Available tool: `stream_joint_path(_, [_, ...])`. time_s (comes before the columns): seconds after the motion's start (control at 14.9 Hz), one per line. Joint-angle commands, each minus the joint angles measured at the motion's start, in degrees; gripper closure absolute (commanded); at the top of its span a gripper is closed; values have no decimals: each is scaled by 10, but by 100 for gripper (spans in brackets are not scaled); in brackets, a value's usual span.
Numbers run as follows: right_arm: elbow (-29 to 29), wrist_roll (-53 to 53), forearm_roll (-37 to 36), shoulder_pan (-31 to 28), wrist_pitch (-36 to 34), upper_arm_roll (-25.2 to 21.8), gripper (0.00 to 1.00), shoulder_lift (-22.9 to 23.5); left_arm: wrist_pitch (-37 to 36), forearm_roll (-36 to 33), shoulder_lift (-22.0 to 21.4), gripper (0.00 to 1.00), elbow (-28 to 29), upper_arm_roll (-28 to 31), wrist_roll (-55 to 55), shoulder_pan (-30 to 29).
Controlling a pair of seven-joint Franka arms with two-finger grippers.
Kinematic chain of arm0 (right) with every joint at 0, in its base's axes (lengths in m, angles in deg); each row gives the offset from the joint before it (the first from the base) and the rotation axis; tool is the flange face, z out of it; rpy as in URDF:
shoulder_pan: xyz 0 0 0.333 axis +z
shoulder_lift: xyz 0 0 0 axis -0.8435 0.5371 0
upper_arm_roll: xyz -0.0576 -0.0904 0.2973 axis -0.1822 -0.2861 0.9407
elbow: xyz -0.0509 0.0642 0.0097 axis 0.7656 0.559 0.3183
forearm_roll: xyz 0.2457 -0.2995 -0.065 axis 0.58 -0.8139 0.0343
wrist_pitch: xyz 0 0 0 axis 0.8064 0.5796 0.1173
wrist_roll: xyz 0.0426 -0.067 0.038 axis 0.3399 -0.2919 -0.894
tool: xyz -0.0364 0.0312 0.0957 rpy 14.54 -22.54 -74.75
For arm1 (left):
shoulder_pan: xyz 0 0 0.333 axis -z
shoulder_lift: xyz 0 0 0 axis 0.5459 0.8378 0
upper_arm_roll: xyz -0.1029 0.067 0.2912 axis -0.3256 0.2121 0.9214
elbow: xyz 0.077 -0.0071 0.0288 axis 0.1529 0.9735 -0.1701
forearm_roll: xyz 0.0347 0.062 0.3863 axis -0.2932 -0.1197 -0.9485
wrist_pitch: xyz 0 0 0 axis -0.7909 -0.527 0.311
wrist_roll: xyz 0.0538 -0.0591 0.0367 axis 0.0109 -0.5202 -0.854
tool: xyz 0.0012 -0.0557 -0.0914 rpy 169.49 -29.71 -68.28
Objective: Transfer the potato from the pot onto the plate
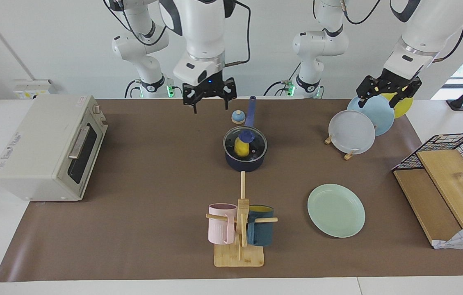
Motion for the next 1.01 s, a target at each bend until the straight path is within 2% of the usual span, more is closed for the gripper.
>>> stream_joint_path(0.0, [-5, -55, -12, 45, 58, 0, 0, 41, -3, 6, -5, 0, 4, -2, 6, -7])
stream_joint_path(0.13, [-78, -55, -13, 56, 119, 0, 0, 21, -3, 6, -5, 0, 5, -2, 6, -7])
stream_joint_path(0.47, [-208, -51, -36, 75, 237, 0, 0, 2, -3, 6, -5, 0, 4, -2, 6, -6])
stream_joint_path(0.74, [-234, -69, -45, 95, 267, 0, 0, 18, -3, 6, -5, 0, 4, -2, 6, -6])
stream_joint_path(0.94, [-251, -70, -80, 110, 268, 0, 0, 13, -3, 6, -5, 0, 4, -2, 6, -6])
